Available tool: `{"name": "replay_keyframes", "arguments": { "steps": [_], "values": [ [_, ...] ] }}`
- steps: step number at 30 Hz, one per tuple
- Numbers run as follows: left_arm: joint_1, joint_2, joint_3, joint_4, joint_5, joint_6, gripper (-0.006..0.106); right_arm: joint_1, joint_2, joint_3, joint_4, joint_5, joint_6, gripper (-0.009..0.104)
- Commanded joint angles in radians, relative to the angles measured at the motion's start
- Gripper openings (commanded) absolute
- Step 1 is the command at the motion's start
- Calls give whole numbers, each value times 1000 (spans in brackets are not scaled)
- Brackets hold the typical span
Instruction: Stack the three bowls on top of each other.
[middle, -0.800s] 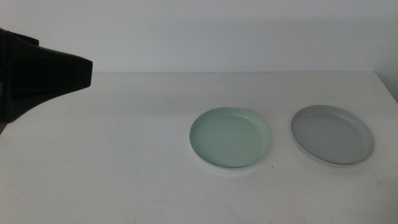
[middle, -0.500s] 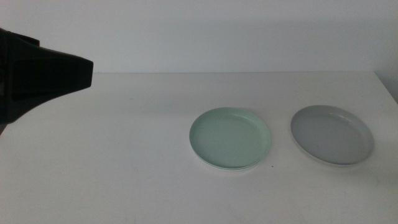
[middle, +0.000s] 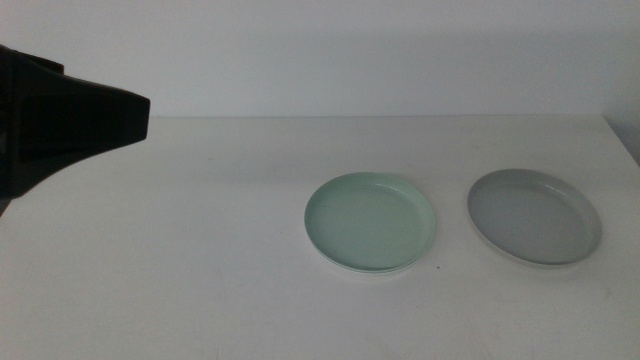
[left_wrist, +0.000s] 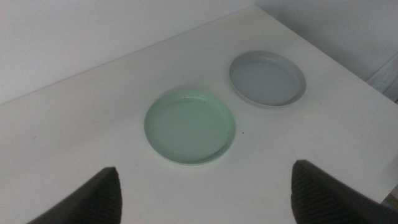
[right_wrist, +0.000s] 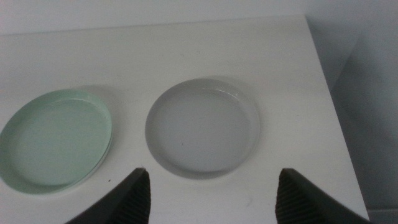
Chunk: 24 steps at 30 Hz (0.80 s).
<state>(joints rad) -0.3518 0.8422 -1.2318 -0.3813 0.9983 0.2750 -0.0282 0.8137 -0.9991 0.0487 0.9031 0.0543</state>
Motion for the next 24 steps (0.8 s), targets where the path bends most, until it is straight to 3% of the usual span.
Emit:
{"name": "replay_keyframes", "arguments": {
  "steps": [1,4,8,15,24],
  "values": [
    [0,-1,-23,-36,-67,-8,90,-5,92,-91,-1,-47,0,54],
    [0,-1,-23,-36,-67,-8,90,-5,212,-147,-13,-51,-24,54],
    [0,-1,-23,-36,-67,-8,90,-6,382,-262,-33,56,-62,54],
    [0,-1,-23,-36,-67,-8,90,-16,658,-489,-125,123,-17,54],
    [0,-1,-23,-36,-67,-8,90,-121,945,-598,-38,156,-39,54]
  ]
}}
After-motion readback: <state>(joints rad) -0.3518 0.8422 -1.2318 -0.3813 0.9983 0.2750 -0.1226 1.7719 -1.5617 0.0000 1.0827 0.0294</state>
